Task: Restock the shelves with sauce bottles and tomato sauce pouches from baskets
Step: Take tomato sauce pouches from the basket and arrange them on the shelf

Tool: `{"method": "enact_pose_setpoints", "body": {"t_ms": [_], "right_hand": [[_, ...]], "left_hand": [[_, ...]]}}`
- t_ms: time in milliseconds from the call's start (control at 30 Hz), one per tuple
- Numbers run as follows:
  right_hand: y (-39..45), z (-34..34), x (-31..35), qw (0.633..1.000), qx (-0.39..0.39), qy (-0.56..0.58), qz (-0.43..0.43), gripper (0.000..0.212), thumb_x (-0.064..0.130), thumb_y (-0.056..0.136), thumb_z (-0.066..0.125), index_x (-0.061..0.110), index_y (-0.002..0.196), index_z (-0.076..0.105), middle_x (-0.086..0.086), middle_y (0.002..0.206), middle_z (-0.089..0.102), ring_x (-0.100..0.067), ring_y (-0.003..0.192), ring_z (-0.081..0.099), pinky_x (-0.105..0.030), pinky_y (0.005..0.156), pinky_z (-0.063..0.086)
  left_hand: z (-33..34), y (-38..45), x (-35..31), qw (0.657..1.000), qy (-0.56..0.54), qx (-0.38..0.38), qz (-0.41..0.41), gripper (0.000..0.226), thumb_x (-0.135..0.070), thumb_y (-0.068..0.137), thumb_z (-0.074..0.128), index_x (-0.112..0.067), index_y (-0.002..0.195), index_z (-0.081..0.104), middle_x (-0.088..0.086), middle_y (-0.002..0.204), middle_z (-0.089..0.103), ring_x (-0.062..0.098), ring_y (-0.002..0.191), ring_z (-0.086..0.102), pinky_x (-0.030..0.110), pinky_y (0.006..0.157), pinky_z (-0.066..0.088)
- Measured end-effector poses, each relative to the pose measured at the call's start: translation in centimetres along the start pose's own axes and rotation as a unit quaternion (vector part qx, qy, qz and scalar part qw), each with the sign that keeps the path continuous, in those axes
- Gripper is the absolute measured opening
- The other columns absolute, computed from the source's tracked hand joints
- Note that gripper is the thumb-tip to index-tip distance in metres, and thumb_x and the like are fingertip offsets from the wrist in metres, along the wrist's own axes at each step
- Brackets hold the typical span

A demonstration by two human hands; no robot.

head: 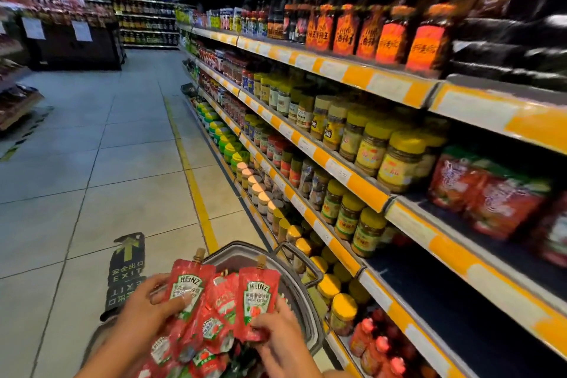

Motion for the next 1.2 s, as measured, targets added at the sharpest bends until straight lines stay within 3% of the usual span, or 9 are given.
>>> {"method": "enact_pose_setpoints", "body": {"t_ms": [100,233,333,467,600,733,833,933,1200], "right_hand": [[-2.4,-1.0,1.3,0.999,-0.034,-0.021,-0.029,0.062,-0.020,0.061,0.071,0.002,0.119,0.066,-0.028,0.107,0.074,-0.048,0.101,0.071,-0.057,0.087,0.059],[-5.6,-3.0,3.0,0.995,-0.029,-0.051,-0.080,0.053,-0.017,0.062,0.080,0.006,0.109,0.070,-0.017,0.095,0.079,-0.030,0.085,0.077,-0.035,0.073,0.061],[-7.8,-5.0,3.6,0.994,-0.059,-0.028,-0.085,0.066,0.001,0.051,0.089,0.007,0.114,0.070,-0.017,0.104,0.078,-0.031,0.097,0.076,-0.042,0.092,0.059],[-11.3,-8.3,6.5,0.986,-0.082,-0.034,-0.140,0.075,0.008,0.045,0.096,0.010,0.115,0.070,-0.009,0.103,0.079,-0.021,0.093,0.077,-0.027,0.079,0.059],[-15.2,-12.7,11.0,0.958,-0.156,-0.003,-0.240,0.071,0.001,0.053,0.087,0.002,0.120,0.065,-0.022,0.103,0.077,-0.037,0.092,0.076,-0.044,0.079,0.061],[-20.6,-15.6,15.4,0.927,-0.196,0.006,-0.319,0.034,-0.008,0.086,0.068,0.006,0.118,0.067,-0.018,0.102,0.077,-0.035,0.091,0.074,-0.041,0.072,0.060],[-24.2,-17.7,17.8,0.902,-0.236,-0.014,-0.361,0.030,-0.007,0.091,0.063,0.007,0.117,0.067,-0.014,0.101,0.078,-0.032,0.090,0.075,-0.036,0.067,0.059],[-27.2,-18.8,19.8,0.879,-0.275,-0.038,-0.389,0.031,-0.003,0.093,0.063,0.017,0.115,0.069,-0.008,0.103,0.079,-0.026,0.094,0.076,-0.039,0.077,0.061],[-33.9,-21.7,24.7,0.785,-0.392,-0.142,-0.458,0.028,0.003,0.093,0.071,0.027,0.106,0.069,0.003,0.097,0.078,-0.019,0.090,0.075,-0.038,0.071,0.064]], "left_hand": [[2.2,-1.2,-1.3,1.000,-0.028,0.011,-0.001,0.030,0.009,0.086,0.069,-0.007,0.109,0.061,0.027,0.097,0.072,0.044,0.065,0.071,0.045,0.052,0.059],[6.5,-3.0,-2.8,0.997,-0.042,0.060,-0.016,0.039,0.020,0.082,0.065,0.004,0.117,0.063,0.030,0.089,0.074,0.046,0.077,0.071,0.057,0.079,0.060],[9.5,-4.2,-3.5,0.994,-0.053,0.096,-0.025,0.046,0.023,0.077,0.066,0.005,0.119,0.065,0.026,0.084,0.076,0.041,0.084,0.070,0.052,0.086,0.056],[13.5,-7.2,-6.1,0.989,-0.052,0.140,-0.006,0.034,0.020,0.080,0.068,-0.006,0.102,0.067,0.008,0.068,0.076,0.029,0.072,0.070,0.035,0.061,0.051],[17.3,-8.8,-7.2,0.981,-0.059,0.183,0.002,0.039,0.020,0.082,0.067,-0.002,0.115,0.065,0.009,0.072,0.077,0.032,0.074,0.071,0.039,0.060,0.052],[21.1,-9.3,-8.1,0.976,-0.058,0.207,0.014,0.035,0.022,0.082,0.065,-0.004,0.106,0.064,0.009,0.070,0.077,0.028,0.061,0.074,0.028,0.041,0.055],[24.7,-9.8,-8.4,0.965,-0.081,0.247,0.014,0.038,0.019,0.080,0.066,-0.003,0.111,0.064,0.023,0.093,0.077,0.040,0.086,0.071,0.049,0.066,0.062],[28.4,-10.4,-9.2,0.956,-0.086,0.279,0.029,0.034,0.012,0.083,0.069,-0.003,0.113,0.065,0.026,0.098,0.076,0.041,0.086,0.071,0.054,0.083,0.058],[39.4,-14.6,-13.7,0.916,-0.022,0.380,0.126,0.027,-0.005,0.091,0.074,-0.011,0.117,0.068,0.015,0.106,0.078,0.035,0.099,0.075,0.058,0.090,0.058]]}}
Point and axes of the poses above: each hand's wrist, its own y-axis towards the middle knuckle, its own z-axis out of the palm, x = y × z, the point moved 10 cm from there along y, towards the middle knuckle
